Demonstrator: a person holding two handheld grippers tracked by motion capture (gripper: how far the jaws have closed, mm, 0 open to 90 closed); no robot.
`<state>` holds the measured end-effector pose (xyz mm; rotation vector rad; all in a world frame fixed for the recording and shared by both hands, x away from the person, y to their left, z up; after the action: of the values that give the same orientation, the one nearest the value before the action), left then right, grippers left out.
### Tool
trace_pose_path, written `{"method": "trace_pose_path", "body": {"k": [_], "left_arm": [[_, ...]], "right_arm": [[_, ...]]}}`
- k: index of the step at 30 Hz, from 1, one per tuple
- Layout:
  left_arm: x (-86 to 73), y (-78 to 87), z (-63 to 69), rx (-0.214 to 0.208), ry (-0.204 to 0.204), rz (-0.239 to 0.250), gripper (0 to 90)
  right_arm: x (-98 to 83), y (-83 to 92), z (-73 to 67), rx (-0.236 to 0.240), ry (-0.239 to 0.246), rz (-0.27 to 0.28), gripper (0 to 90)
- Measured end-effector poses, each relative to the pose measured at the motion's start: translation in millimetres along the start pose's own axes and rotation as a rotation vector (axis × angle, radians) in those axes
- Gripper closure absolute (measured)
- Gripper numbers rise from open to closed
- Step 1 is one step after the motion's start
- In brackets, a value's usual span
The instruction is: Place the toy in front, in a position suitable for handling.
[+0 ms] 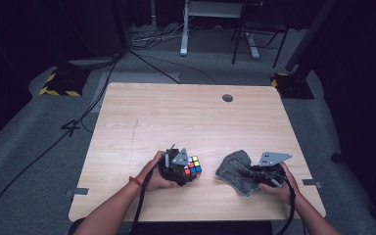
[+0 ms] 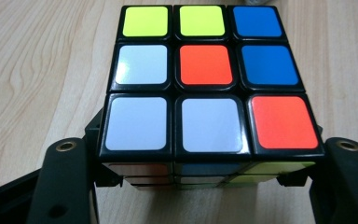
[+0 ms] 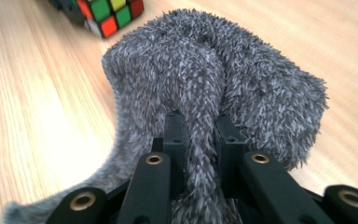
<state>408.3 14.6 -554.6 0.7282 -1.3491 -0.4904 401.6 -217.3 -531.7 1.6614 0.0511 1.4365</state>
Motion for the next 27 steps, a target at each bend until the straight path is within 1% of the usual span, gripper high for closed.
{"method": "trace_pose_path", "body": {"k": [1,2,3,5,6,7,9,10,11,13,14,15,18,19,20,21,22,23,25,26,27], "left_arm": [[2.1,1.0,1.1,0.002,-0.007,-0.002,33.8],[4.7,2.2,2.2,0.005,-0.013,0.003,33.8],[10.6,4.6,5.2,0.003,-0.026,0.012,33.8],[16.3,6.1,7.2,-0.005,-0.039,0.016,33.8],[16.3,6.1,7.2,-0.005,-0.039,0.016,33.8],[18.8,6.6,7.7,-0.004,-0.04,0.022,33.8],[22.3,7.0,8.1,-0.014,-0.042,0.024,33.8],[24.4,7.3,7.7,-0.007,-0.043,0.026,33.8],[24.4,7.3,7.7,-0.007,-0.043,0.026,33.8],[31.2,9.2,7.8,-0.011,-0.041,0.049,33.8],[31.2,9.2,7.8,-0.011,-0.041,0.049,33.8],[33.1,9.7,7.8,-0.012,-0.041,0.05,33.8],[39.7,11.0,8.3,0.009,-0.062,0.053,33.9],[40.9,11.1,9.5,0.008,-0.064,0.055,33.9],[43.0,11.2,10.5,0.006,-0.074,0.058,33.9],[45.0,10.5,12.1,0.011,-0.086,0.047,33.9],[45.8,10.0,12.7,0.011,-0.09,0.049,33.9],[45.8,10.0,12.7,0.011,-0.09,0.049,33.9],[45.2,8.1,13.7,0.016,-0.101,0.029,33.9],[43.8,7.4,14.4,0.015,-0.092,0.024,33.9],[43.2,6.4,14.7,0.012,-0.091,0.022,33.9]], "right_arm": [[10.2,4.4,-1.7,0.013,0.003,0.031,78.8],[10.2,4.4,-1.7,0.013,0.003,0.031,78.8],[22.8,8.1,-4.4,0.017,0.013,0.06,78.8],[35.9,9.7,-7.9,0.02,0.027,0.081,78.9],[35.9,9.7,-7.9,0.02,0.027,0.081,78.9],[42.2,9.7,-9.8,0.022,0.04,0.087,78.9],[56.9,9.0,-13.4,0.035,0.044,0.113,78.8],[71.4,8.7,-17.5,0.046,0.063,0.137,78.8],[76.7,8.8,-18.8,0.051,0.065,0.145,78.8],[90.9,8.9,-24.0,0.073,0.077,0.163,78.8],[90.9,8.9,-24.0,0.073,0.077,0.163,78.8],[96.6,8.7,-26.4,0.084,0.075,0.174,78.8],[108.0,5.0,-33.5,0.103,0.075,0.184,78.7],[110.4,3.0,-37.3,0.122,0.07,0.188,78.7],[110.8,1.6,-39.5,0.129,0.072,0.189,78.7],[109.1,-3.6,-45.5,0.14,0.078,0.177,78.6],[107.6,-6.2,-48.4,0.149,0.084,0.167,78.6],[107.6,-6.2,-48.4,0.149,0.084,0.167,78.6],[105.3,-11.8,-51.9,0.154,0.083,0.15,78.5],[104.7,-12.6,-52.3,0.154,0.087,0.145,78.4],[104.2,-13.1,-53.0,0.155,0.089,0.144,78.4]]}}
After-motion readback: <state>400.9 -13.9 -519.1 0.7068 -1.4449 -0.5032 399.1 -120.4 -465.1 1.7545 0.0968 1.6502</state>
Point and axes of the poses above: each handheld gripper's, and its own axes: y roughly backward along the jaws, x roughly out of its top, z roughly to its right, the point moved 9 cm from there along -y, roughly forward along the jaws, and after that the axes turned 8 degrees about -x, right-handed, at the moved point
